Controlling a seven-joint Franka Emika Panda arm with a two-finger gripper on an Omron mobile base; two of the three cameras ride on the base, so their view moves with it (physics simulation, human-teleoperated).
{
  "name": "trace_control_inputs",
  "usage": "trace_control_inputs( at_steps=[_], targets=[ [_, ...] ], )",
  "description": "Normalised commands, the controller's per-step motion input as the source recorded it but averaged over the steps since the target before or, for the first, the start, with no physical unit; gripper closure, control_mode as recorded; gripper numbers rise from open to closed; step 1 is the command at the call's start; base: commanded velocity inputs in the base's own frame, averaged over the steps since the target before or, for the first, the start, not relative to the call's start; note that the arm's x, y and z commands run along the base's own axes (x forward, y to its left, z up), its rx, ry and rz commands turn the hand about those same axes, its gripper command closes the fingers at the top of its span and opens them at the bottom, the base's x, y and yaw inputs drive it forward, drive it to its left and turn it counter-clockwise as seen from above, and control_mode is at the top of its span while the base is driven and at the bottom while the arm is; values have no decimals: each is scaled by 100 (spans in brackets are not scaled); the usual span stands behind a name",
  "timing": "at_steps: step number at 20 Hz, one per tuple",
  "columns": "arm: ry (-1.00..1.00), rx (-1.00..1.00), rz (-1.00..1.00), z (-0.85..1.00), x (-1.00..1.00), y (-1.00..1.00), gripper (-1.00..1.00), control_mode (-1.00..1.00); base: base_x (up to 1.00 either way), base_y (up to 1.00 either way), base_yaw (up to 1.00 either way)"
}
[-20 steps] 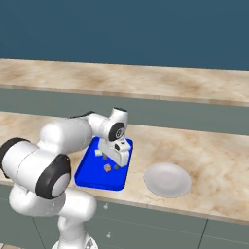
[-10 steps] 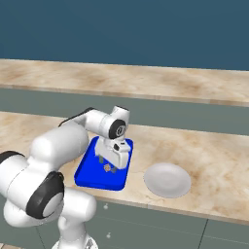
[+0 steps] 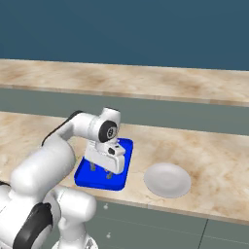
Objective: Move the dessert items from the plates to the tray.
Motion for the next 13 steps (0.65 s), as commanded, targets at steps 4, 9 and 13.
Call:
trace_control_inputs(
  at_steps=[4,9,13],
  targets=[
    [-5,0,22,22,-48,14,-100,-100,0,0,0],
    [-9,0,20,17,-46,15,-100,-100,0,0,0],
    [-24,0,13,4,-45,24,-100,-100,0,0,0]
  ],
)
